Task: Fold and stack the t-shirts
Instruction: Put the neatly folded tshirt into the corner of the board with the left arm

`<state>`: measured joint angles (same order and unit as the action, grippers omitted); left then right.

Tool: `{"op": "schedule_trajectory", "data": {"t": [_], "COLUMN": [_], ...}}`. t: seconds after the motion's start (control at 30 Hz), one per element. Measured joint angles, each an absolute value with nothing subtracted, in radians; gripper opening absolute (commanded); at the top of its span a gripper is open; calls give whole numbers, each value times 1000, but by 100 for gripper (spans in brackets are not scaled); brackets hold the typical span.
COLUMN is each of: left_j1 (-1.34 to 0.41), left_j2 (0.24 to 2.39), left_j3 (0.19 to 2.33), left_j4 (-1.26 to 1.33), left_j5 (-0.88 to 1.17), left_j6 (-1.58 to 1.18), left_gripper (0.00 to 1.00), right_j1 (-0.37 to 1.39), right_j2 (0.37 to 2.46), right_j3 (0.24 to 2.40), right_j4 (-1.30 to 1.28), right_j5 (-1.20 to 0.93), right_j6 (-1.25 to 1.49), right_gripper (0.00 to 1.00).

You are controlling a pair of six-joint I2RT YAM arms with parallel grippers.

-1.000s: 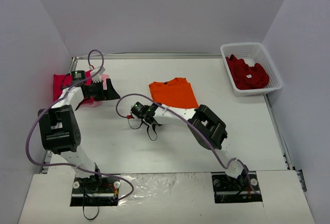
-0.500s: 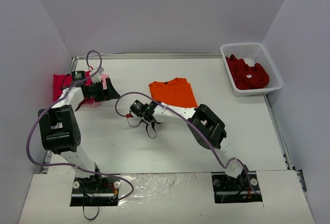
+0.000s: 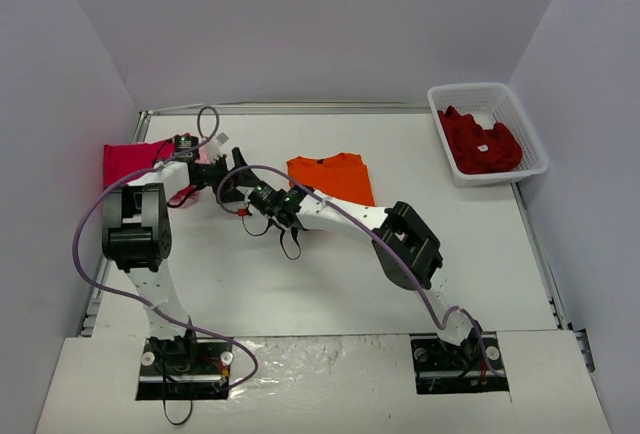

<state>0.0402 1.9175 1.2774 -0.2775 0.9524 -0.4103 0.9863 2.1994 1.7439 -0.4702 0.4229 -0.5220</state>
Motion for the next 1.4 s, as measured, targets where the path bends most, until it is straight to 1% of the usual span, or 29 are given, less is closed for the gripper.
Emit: {"op": "schedule_trajectory", "data": {"t": [0.17, 0.43, 0.67, 0.93, 1.4], "left_j1": [-17, -101, -173, -193, -196], "left_j2": [1987, 2006, 2051, 2098, 2107], "left_j3": [1284, 1314, 1333, 1333, 1334], "left_j4": [-259, -167, -72, -43, 9], "left_j5": [979, 994, 986, 980, 969], "left_j6": [-504, -685, -784, -830, -874], "left_gripper": [94, 94, 94, 94, 95], "right_j1": [981, 976, 974, 968, 970], "right_j2": [2199, 2204, 2206, 2219, 2240], "right_j3": [1768, 1794, 1810, 1824, 1877], "right_j4": [-483, -500, -539, -581, -622], "right_j5": [417, 417, 413, 411, 410], "right_j6": [-520, -519, -522, -524, -524], "right_gripper": [0, 0, 0, 0, 0]}}
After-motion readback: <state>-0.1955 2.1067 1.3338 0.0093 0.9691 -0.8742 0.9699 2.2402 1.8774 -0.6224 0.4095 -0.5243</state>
